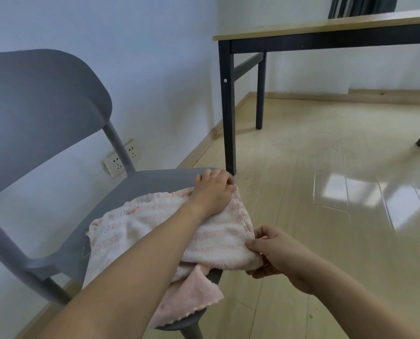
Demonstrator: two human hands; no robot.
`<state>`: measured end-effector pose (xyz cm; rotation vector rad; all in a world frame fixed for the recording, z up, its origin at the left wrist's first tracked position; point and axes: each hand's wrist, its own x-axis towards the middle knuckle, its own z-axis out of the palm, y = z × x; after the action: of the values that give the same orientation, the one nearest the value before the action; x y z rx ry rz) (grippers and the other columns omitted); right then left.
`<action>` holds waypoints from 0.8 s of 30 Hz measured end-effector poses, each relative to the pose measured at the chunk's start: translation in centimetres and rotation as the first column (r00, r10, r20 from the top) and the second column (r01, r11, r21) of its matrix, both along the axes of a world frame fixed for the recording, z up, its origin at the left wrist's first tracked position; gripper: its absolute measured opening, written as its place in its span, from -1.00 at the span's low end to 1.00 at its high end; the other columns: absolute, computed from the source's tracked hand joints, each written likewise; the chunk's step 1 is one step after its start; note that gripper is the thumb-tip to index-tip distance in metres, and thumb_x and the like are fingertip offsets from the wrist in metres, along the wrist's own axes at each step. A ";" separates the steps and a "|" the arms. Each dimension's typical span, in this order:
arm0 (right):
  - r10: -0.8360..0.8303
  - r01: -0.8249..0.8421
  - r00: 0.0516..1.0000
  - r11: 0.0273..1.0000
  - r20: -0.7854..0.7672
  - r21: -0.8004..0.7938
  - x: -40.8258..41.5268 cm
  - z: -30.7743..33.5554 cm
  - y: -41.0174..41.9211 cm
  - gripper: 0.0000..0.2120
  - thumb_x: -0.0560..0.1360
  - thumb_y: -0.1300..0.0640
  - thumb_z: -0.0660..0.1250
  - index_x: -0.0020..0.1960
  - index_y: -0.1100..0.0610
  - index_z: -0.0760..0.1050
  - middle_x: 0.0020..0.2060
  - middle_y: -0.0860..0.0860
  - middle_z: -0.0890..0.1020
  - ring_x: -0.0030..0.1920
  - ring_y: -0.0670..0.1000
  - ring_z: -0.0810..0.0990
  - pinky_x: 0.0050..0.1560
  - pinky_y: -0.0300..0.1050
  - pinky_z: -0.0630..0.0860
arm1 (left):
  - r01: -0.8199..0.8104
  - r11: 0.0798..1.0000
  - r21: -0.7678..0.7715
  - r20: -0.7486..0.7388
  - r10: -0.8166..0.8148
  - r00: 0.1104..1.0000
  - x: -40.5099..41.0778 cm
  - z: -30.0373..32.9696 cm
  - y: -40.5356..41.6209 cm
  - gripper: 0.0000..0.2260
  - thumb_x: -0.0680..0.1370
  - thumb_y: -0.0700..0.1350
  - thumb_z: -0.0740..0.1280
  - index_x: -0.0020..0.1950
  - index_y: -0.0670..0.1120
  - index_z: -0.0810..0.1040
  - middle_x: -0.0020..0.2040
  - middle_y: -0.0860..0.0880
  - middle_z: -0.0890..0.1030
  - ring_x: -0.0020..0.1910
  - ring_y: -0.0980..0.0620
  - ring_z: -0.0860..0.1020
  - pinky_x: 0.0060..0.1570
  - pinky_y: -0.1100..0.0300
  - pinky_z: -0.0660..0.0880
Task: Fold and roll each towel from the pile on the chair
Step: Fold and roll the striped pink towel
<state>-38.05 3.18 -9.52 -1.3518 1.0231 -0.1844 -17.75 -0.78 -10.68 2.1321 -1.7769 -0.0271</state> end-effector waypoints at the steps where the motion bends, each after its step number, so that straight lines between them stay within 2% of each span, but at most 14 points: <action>1: -0.035 0.035 0.999 0.999 0.040 0.003 0.1 -0.1 0.4 -0.75 0.53 0.19 0.30 0.18 0.12 0.35 -0.06 0.15 0.65 -0.23 0.11 0.67 -0.16 0.02 0.65 | 0.027 0.999 -0.017 -0.020 -0.028 0.999 0.0 0.0 0.0 -0.91 0.62 -0.04 0.12 0.01 0.03 0.41 0.10 0.05 0.47 0.12 0.01 0.34 0.16 0.07 0.24; 3: -0.070 0.070 0.991 0.998 0.111 0.009 0.3 -0.2 0.9 -0.63 0.51 0.19 0.34 0.23 0.02 0.26 0.00 0.08 0.65 -0.16 0.10 0.67 -0.20 -0.03 0.64 | 0.051 0.997 -0.058 -0.084 -0.056 0.995 0.0 -0.1 0.0 -0.89 0.62 -0.08 0.13 0.00 -0.01 0.44 0.03 0.05 0.50 0.08 0.00 0.36 0.13 0.10 0.28; 8: -0.165 0.168 0.982 0.985 0.091 -0.033 1.1 -0.3 1.5 -0.77 0.48 0.12 0.40 0.08 0.08 0.42 0.06 0.07 0.53 -0.09 0.05 0.61 -0.13 -0.08 0.61 | 0.049 0.990 -0.131 -0.270 -0.083 0.959 -0.5 0.9 -0.4 -0.89 0.64 -0.12 0.11 0.00 -0.06 0.41 -0.13 0.04 0.48 -0.11 0.02 0.44 -0.09 0.15 0.44; 11: -0.211 0.212 0.976 0.977 0.054 -0.008 1.3 -0.3 1.5 -0.74 0.45 0.11 0.44 0.07 0.12 0.44 0.04 0.09 0.56 -0.05 0.08 0.61 -0.09 -0.06 0.59 | 0.084 0.992 -0.093 -0.356 -0.112 0.928 -0.6 1.2 -0.5 -0.89 0.65 -0.15 0.10 0.04 -0.06 0.41 -0.10 0.03 0.49 -0.13 0.09 0.45 -0.16 0.27 0.40; 14: -0.171 0.171 0.985 0.985 0.034 -0.007 1.1 0.2 1.4 -0.79 0.45 0.12 0.43 -0.04 0.22 0.48 -0.11 0.12 0.61 -0.19 0.05 0.55 -0.21 -0.13 0.50 | 0.099 0.992 -0.080 -0.404 -0.124 0.906 -0.5 0.9 -0.6 -0.86 0.63 -0.19 0.11 0.08 -0.06 0.45 -0.02 0.02 0.51 -0.05 0.12 0.47 -0.07 0.30 0.40; 16: -0.154 0.154 0.988 0.988 0.023 -0.008 1.0 0.5 1.4 -0.82 0.47 0.11 0.41 -0.06 0.20 0.48 -0.16 0.10 0.59 -0.23 0.03 0.51 -0.27 -0.17 0.45 | 0.095 0.989 -0.114 -0.408 -0.133 0.903 -0.4 1.0 -0.9 -0.85 0.62 -0.21 0.13 0.07 -0.08 0.48 0.00 0.01 0.53 -0.02 0.09 0.48 -0.04 0.34 0.39; 18: -0.163 0.163 0.986 0.987 0.037 -0.006 0.9 0.5 1.4 -0.81 0.49 0.13 0.38 -0.01 0.24 0.49 -0.16 0.10 0.61 -0.22 0.03 0.54 -0.21 -0.12 0.51 | 0.091 0.986 -0.138 -0.393 -0.139 0.909 -0.4 1.2 -1.2 -0.85 0.62 -0.23 0.14 0.04 -0.09 0.49 0.00 -0.01 0.53 0.00 0.07 0.48 -0.05 0.36 0.38; 20: -0.187 0.188 0.979 0.982 0.083 -0.011 0.8 0.4 1.3 -0.83 0.52 0.14 0.34 0.01 0.25 0.49 -0.14 0.09 0.62 -0.18 0.03 0.58 -0.13 -0.06 0.56 | 0.099 0.988 -0.120 -0.341 -0.134 0.930 -0.6 1.1 -1.3 -0.85 0.62 -0.21 0.13 0.04 -0.09 0.49 0.01 0.00 0.53 -0.01 0.04 0.49 0.00 0.25 0.44; 24: -0.214 0.217 0.965 0.976 0.149 -0.002 0.7 0.7 1.3 -0.94 0.55 0.19 0.28 -0.07 0.18 0.44 -0.14 0.10 0.59 -0.18 0.05 0.56 -0.15 -0.08 0.52 | 0.087 0.993 -0.081 -0.153 -0.098 0.983 -1.0 0.1 -1.0 -0.82 0.63 -0.14 0.12 0.08 -0.02 0.50 0.03 0.06 0.54 -0.03 0.04 0.51 0.01 0.06 0.51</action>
<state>-37.32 4.45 -8.87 -1.2219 1.0429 -0.4519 -18.79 -1.80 -10.53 1.9386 -1.7562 -0.1461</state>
